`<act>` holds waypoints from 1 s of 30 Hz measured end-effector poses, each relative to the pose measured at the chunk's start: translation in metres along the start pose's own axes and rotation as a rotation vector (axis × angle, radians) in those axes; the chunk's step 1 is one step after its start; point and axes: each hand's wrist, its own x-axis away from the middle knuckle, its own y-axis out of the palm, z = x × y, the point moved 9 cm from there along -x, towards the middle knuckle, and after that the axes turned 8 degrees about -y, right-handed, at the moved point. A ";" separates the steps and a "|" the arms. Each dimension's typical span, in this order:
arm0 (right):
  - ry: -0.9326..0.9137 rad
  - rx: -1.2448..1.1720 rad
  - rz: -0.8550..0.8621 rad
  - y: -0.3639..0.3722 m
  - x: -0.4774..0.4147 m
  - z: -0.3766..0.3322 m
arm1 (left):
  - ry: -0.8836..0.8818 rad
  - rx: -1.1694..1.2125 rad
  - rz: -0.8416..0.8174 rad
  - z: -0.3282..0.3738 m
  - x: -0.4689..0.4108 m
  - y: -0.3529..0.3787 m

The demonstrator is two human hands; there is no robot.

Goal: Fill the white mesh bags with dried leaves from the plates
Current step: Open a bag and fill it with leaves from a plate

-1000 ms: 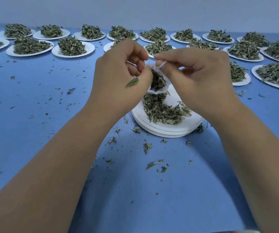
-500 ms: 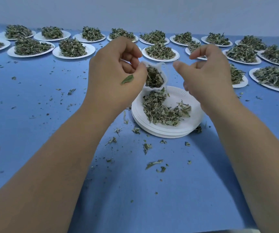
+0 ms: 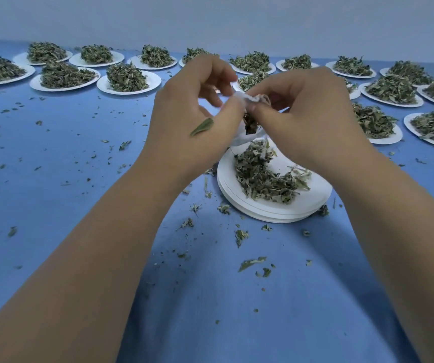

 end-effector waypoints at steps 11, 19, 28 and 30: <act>0.069 -0.487 -0.229 0.034 -0.061 -0.020 | -0.083 0.064 -0.326 -0.047 -0.017 -0.003; 0.306 -0.818 -0.286 0.062 -0.058 0.011 | -0.362 0.352 -0.154 -0.085 -0.023 -0.013; 0.152 -0.377 -0.118 0.056 -0.060 0.002 | -0.585 0.769 -0.106 -0.091 -0.016 0.000; 0.150 -0.331 -0.099 0.059 -0.059 0.002 | -0.631 0.862 -0.116 -0.091 -0.013 0.003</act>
